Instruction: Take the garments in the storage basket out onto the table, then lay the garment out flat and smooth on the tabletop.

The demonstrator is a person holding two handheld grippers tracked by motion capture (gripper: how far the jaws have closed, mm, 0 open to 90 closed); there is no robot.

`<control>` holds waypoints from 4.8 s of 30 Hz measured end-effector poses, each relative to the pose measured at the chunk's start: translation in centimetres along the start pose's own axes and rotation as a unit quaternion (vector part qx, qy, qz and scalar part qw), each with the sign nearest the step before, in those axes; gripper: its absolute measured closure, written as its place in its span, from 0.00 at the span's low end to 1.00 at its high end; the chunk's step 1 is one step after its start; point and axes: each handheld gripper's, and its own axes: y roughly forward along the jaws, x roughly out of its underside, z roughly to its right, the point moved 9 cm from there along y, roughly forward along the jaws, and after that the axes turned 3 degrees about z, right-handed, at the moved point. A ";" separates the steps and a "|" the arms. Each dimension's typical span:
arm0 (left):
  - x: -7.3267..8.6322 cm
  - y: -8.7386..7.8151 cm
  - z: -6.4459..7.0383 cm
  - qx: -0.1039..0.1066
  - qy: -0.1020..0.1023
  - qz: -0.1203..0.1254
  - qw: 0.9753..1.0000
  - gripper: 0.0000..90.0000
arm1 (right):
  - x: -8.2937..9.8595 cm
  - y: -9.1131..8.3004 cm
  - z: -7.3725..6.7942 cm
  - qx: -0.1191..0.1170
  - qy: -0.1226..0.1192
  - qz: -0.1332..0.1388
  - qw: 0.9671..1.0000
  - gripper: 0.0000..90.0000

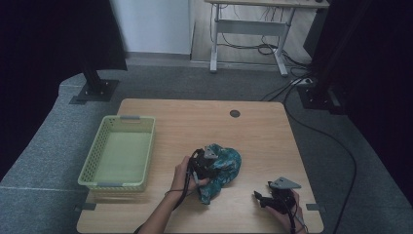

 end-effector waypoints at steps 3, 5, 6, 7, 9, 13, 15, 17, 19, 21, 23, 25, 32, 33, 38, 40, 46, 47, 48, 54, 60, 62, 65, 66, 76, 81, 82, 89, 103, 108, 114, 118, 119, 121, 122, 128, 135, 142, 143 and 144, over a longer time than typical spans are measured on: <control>0.6 0.7 0.0 0.003 -0.009 0.001 1.000 0.77 | 0.0 0.0 0.0 0.000 0.000 0.000 1.000 0.29; 1.0 1.0 0.0 0.007 -0.017 0.004 1.000 0.77 | 0.0 0.0 0.0 0.000 0.000 0.000 1.000 0.29; 1.2 1.1 -0.1 0.010 -0.023 0.006 1.000 0.76 | 0.0 0.0 0.0 0.000 -0.001 0.000 1.000 0.29; 1.2 1.1 -0.2 0.012 -0.029 0.010 0.999 0.76 | 0.0 0.0 0.0 0.000 -0.001 0.000 1.000 0.29; 1.3 1.2 -0.3 0.014 -0.041 0.016 0.999 0.75 | 0.0 0.0 0.0 0.000 -0.001 0.000 1.000 0.29; 1.4 1.1 -0.6 0.006 -0.052 0.022 0.998 0.67 | 0.0 0.0 0.0 0.000 -0.001 0.000 1.000 0.29; 1.5 1.2 -0.6 0.003 -0.063 0.024 0.998 0.58 | 0.0 0.0 0.0 0.000 -0.001 0.000 1.000 0.29; 1.6 1.1 -0.6 -0.001 -0.063 0.026 0.998 0.45 | 0.0 0.0 0.0 0.000 0.000 0.000 1.000 0.29; 1.6 1.1 -0.7 -0.004 -0.066 0.032 0.997 0.39 | 0.0 0.0 0.0 0.000 0.000 0.000 1.000 0.29; 1.7 0.8 -1.0 -0.017 -0.074 0.033 0.997 0.34 | 0.0 0.0 0.0 -0.001 -0.001 0.000 1.000 0.29; 1.7 0.4 -1.1 -0.026 -0.073 0.037 0.996 0.32 | -0.1 0.1 0.0 -0.001 0.000 -0.001 1.000 0.29; 1.6 -0.1 -1.2 -0.031 -0.070 0.039 0.996 0.31 | -0.1 0.2 0.1 -0.001 0.000 -0.001 1.000 0.29; 2.1 -3.5 -1.2 -0.047 -0.079 0.076 0.993 0.33 | -0.2 0.3 0.1 0.000 -0.001 -0.001 1.000 0.29; 2.2 -4.0 -1.3 -0.049 -0.080 0.081 0.992 0.33 | -0.2 0.3 0.1 -0.001 -0.001 -0.001 1.000 0.29; 2.8 -6.2 -1.4 -0.060 -0.081 0.090 0.991 0.31 | -0.4 0.4 0.1 -0.005 -0.004 -0.001 1.000 0.29; 3.1 -7.1 -1.2 -0.062 -0.077 0.091 0.991 0.31 | -0.4 0.5 0.1 -0.005 -0.003 -0.001 1.000 0.29; 4.1 -9.5 -0.4 -0.074 -0.064 0.097 0.990 0.31 | -0.6 0.8 0.1 -0.004 -0.003 -0.001 1.000 0.28; 4.4 -9.8 -0.3 -0.075 -0.063 0.098 0.990 0.31 | -0.7 0.8 0.1 -0.004 -0.003 -0.001 1.000 0.28; 4.7 -10.0 -0.2 -0.075 -0.061 0.096 0.991 0.31 | -0.7 0.8 0.1 -0.004 -0.003 -0.001 1.000 0.28; 6.8 -10.5 0.0 -0.079 -0.062 0.078 0.992 0.27 | -0.7 0.8 0.1 -0.004 -0.003 -0.001 1.000 0.28; 8.5 -10.1 -0.1 -0.083 -0.065 0.064 0.992 0.25 | -0.7 0.9 0.1 -0.003 -0.002 -0.001 1.000 0.28; 9.1 -10.2 0.1 -0.086 -0.067 0.057 0.992 0.26 | -0.7 0.8 0.1 -0.003 -0.002 -0.001 1.000 0.28; 9.7 -10.4 0.8 -0.084 -0.065 0.059 0.993 0.26 | -0.6 0.8 0.1 -0.003 -0.002 -0.001 1.000 0.29; 9.9 -10.4 1.0 -0.085 -0.064 0.058 0.993 0.26 | -0.6 0.7 0.1 -0.002 -0.002 -0.001 1.000 0.29; 11.7 -9.9 0.1 -0.100 -0.077 0.039 0.991 0.27 | -0.5 0.6 0.0 -0.001 -0.002 -0.001 1.000 0.29; 11.7 -9.9 0.0 -0.098 -0.073 0.046 0.991 0.26 | -0.5 0.6 0.0 -0.001 -0.002 -0.001 1.000 0.29; 11.6 -9.9 0.0 -0.098 -0.071 0.047 0.992 0.26 | -0.5 0.6 0.0 -0.001 -0.002 -0.001 1.000 0.29; 12.4 -8.7 -0.2 -0.097 -0.063 0.030 0.993 0.27 | -0.5 0.6 0.0 -0.001 -0.001 -0.001 1.000 0.29; 13.0 -7.7 0.0 -0.104 -0.048 0.014 0.993 0.27 | -0.4 0.1 -0.2 -0.002 -0.026 0.001 1.000 0.35; 13.1 -7.8 -0.1 -0.103 -0.046 0.017 0.993 0.27 | -1.3 -0.4 -1.3 -0.018 -0.039 0.017 0.999 0.37; 13.3 -8.0 -0.2 -0.105 -0.045 0.022 0.993 0.27 | -2.0 -0.6 -3.2 -0.049 -0.044 0.023 0.998 0.39; 13.3 -8.0 -0.2 -0.104 -0.043 0.026 0.993 0.27 | -2.8 -0.5 -4.7 -0.061 -0.061 0.021 0.996 0.39; 13.4 -8.0 -0.2 -0.103 -0.044 0.028 0.993 0.27 | -2.9 -0.3 -5.1 -0.061 -0.066 0.016 0.996 0.39; 13.4 -8.0 -0.2 -0.103 -0.042 0.030 0.993 0.27 | -3.1 0.1 -5.7 -0.067 -0.065 0.012 0.996 0.39; 13.4 -8.0 -0.2 -0.103 -0.042 0.032 0.993 0.27 | -3.3 0.3 -6.0 -0.069 -0.065 0.012 0.995 0.39; 13.4 -8.0 -0.1 -0.095 -0.034 0.033 0.994 0.27 | -4.0 0.7 -8.4 -0.088 -0.075 0.020 0.993 0.41; 13.4 -7.9 -0.1 -0.092 -0.032 0.034 0.995 0.27 | -4.2 0.9 -10.8 -0.119 -0.096 0.014 0.988 0.41; 13.3 -7.9 -0.2 -0.097 -0.036 0.034 0.994 0.27 | -4.3 1.4 -12.2 -0.143 -0.104 0.007 0.984 0.40; 13.3 -7.9 -0.2 -0.097 -0.036 0.035 0.994 0.27 | -4.4 1.5 -12.4 -0.144 -0.106 0.006 0.984 0.40; 13.3 -7.9 -0.2 -0.097 -0.035 0.035 0.994 0.27 | -4.5 1.5 -12.7 -0.145 -0.109 0.005 0.983 0.40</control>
